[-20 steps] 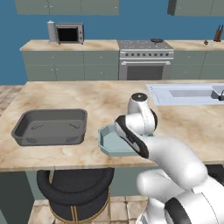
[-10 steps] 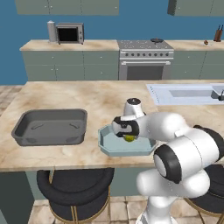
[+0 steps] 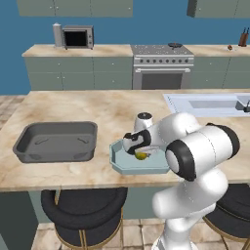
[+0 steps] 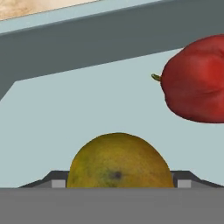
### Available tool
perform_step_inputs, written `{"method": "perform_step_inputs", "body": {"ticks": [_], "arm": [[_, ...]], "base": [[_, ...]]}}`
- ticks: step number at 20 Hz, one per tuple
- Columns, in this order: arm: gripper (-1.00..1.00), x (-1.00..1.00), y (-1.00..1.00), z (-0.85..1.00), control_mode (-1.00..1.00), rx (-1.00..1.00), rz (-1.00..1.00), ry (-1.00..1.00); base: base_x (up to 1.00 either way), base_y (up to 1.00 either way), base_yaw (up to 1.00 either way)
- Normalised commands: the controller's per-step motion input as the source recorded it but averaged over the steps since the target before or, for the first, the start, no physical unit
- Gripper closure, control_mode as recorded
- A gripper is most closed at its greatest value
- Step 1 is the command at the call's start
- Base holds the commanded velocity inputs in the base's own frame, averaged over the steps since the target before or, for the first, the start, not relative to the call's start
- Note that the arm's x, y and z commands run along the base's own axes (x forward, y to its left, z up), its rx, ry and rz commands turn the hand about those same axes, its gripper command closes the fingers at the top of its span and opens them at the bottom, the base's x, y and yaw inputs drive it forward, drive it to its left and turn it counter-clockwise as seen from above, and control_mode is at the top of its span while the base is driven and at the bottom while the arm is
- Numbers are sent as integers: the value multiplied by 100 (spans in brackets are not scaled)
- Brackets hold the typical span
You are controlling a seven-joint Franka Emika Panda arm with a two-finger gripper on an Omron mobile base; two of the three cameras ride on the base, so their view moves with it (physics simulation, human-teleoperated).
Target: Place the cold items (bell pepper and orange) from the fridge in one tupperware on the dining counter. Place the warm items (kebab skewer and hot dog) in the stove area in another tupperware.
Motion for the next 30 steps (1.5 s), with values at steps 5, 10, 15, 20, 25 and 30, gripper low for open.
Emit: {"method": "perform_step_inputs", "body": {"ticks": [5,10,15,20,25,30], "arm": [[-100,-3,18,-4,-100,-2,0,-5],[-100,0,0,17,-100,-1,0,-6],[-100,-21,0,26,-100,0,-2,-3],[-100,-100,-35,90,-100,-1,0,-16],[-100,-100,-74,94,-100,-3,13,-4],[-100,-88,-86,76,-100,-4,24,2]], "base": [[0,0,0],[0,0,0],[0,0,0],[0,0,0],[0,0,0],[0,0,0]]}}
